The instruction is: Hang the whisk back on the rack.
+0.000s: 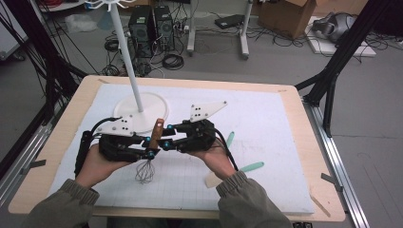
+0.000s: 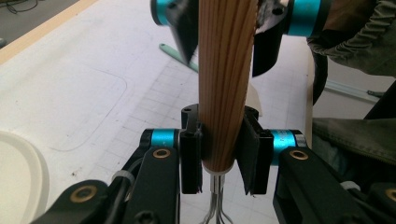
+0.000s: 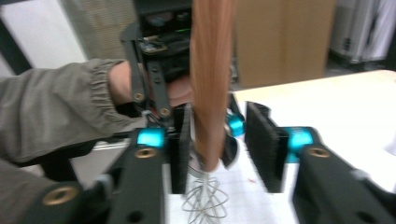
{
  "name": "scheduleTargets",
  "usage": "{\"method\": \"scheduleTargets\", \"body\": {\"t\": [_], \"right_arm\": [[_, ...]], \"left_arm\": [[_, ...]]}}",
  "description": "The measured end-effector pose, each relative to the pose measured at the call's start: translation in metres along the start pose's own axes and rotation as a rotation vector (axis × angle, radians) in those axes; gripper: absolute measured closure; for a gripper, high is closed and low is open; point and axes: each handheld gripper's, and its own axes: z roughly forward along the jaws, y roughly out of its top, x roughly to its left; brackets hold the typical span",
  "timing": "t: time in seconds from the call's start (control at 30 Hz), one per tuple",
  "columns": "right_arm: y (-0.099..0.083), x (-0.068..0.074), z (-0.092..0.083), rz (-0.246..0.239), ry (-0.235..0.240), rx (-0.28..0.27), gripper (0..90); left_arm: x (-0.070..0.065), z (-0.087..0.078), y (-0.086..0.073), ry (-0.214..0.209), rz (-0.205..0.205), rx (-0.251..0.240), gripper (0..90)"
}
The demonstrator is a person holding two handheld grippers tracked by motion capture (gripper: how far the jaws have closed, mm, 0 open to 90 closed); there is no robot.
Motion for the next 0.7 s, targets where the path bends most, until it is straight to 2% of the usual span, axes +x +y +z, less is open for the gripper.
{"method": "scheduleTargets", "body": {"t": [0.17, 0.27, 0.5, 0.6, 0.7], "right_arm": [[0.000, 0.000, -0.009, -0.003, -0.036, 0.006, 53.7], [-0.002, 0.000, -0.015, -0.012, -0.084, 0.027, 46.7], [-0.006, -0.002, -0.034, 0.001, -0.144, 0.033, 43.3], [-0.009, -0.002, -0.042, 0.001, -0.177, 0.044, 41.0], [-0.014, -0.003, -0.050, 0.018, -0.199, 0.044, 39.0]], "left_arm": [[0.003, -0.004, -0.001, 0.020, -0.018, -0.024, 72.3], [0.005, -0.009, -0.002, 0.034, -0.033, -0.047, 72.3], [0.009, -0.019, -0.002, 0.066, -0.046, -0.082, 72.3], [0.010, -0.022, -0.002, 0.068, -0.049, -0.087, 72.3], [0.011, -0.025, -0.002, 0.080, -0.054, -0.097, 72.3]]}}
